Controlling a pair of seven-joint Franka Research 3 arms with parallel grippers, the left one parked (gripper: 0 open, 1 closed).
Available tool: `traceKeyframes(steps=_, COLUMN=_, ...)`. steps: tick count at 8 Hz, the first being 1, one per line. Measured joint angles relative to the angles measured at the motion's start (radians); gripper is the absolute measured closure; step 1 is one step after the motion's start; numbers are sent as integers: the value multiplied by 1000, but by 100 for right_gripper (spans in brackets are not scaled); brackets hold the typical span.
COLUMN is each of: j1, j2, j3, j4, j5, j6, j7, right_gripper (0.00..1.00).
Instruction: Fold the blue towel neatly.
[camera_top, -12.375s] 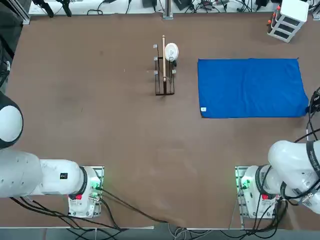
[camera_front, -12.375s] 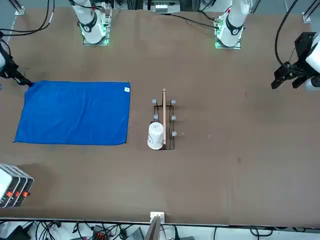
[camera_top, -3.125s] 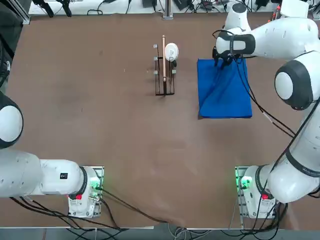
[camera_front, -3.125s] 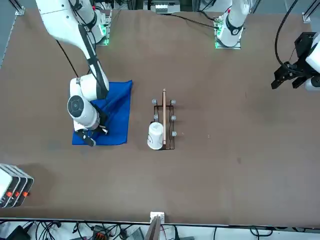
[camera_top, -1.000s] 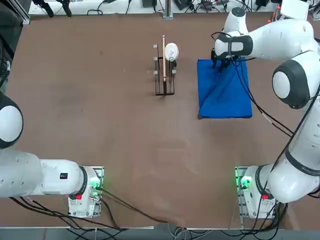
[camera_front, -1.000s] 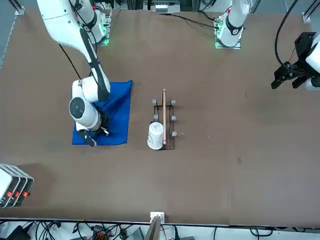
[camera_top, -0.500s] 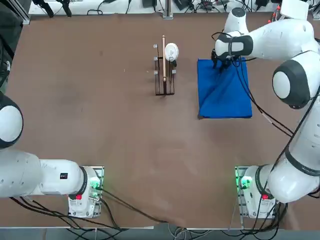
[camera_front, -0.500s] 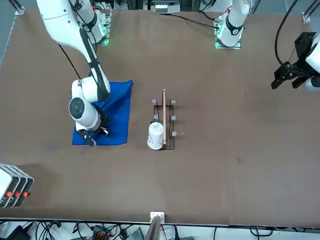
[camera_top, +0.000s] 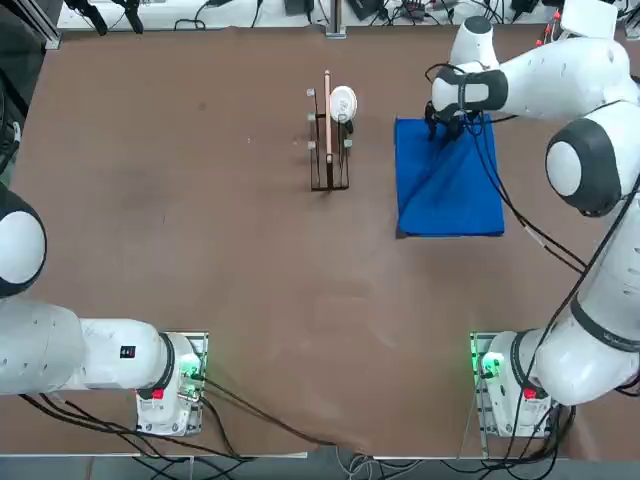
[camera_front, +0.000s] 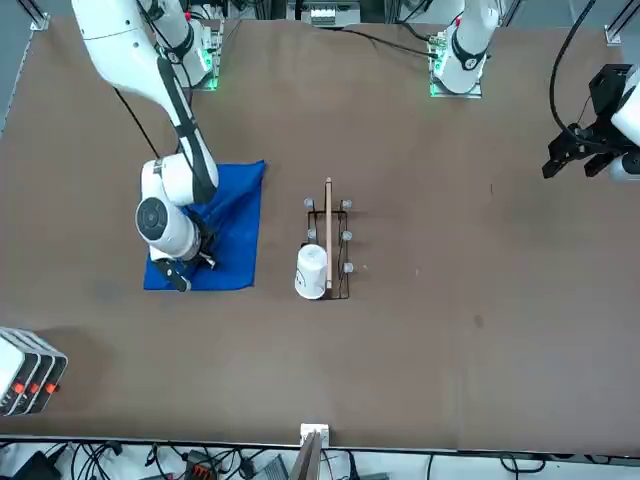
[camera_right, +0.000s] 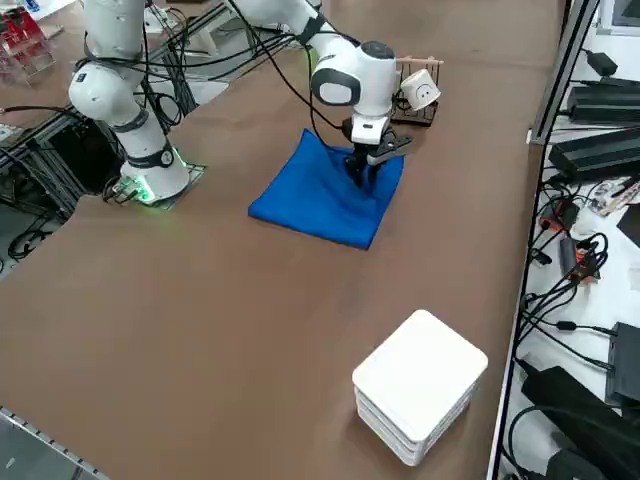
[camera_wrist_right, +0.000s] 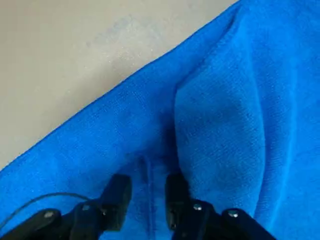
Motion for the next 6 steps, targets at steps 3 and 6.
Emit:
traceKeyframes(steps=3, j1=-4, j2=0, j3=0, j4=0, j5=0, j6=-14, j7=0, right_gripper=55)
traceKeyframes(steps=6, j1=-9, j2=0, j3=0, j4=0, j5=0, j6=-19, j7=0, right_gripper=55)
